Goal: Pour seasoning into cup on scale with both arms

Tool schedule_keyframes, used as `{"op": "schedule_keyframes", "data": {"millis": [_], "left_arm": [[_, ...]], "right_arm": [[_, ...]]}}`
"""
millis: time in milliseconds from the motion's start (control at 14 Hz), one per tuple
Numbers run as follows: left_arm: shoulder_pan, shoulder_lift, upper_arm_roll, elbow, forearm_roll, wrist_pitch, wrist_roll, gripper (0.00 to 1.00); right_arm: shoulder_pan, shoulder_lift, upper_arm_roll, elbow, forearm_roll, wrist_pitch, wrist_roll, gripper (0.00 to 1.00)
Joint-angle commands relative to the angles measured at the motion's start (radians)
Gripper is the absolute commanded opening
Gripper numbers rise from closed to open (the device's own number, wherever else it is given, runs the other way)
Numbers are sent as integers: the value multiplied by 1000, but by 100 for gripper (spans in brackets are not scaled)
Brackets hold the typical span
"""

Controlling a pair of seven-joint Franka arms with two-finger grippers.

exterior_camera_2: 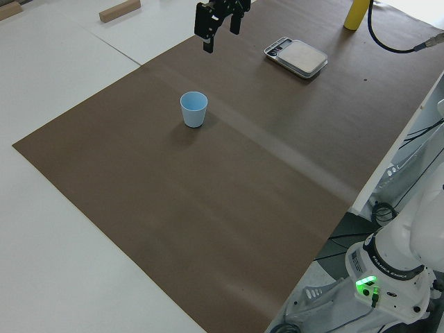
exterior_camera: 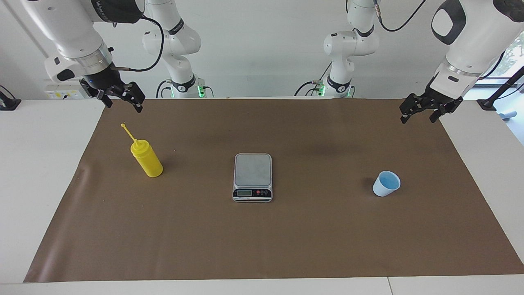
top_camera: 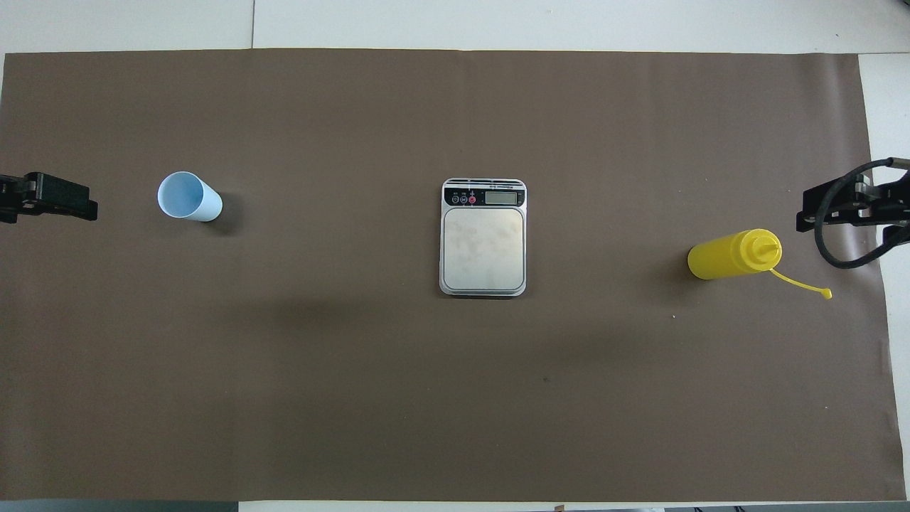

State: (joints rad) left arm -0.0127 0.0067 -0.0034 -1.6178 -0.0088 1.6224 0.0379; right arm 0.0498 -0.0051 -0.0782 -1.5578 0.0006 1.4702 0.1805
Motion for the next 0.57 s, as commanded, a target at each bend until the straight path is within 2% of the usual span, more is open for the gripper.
{"op": "schedule_keyframes", "data": {"millis": [0,286,500], "left_arm": [[-9,-19,2,-20,10,13,-4,100],[-7,-21,2,-22,12,13,-13,100],[-7,-18,2,-48,12,80,-13,100]], "right_arm": [[-2,0,2,1,-2,-5,-35,100],[-2,0,2,2,-1,-8,-27,100],[1,-3,3,4,-1,-7,17,100]]}}
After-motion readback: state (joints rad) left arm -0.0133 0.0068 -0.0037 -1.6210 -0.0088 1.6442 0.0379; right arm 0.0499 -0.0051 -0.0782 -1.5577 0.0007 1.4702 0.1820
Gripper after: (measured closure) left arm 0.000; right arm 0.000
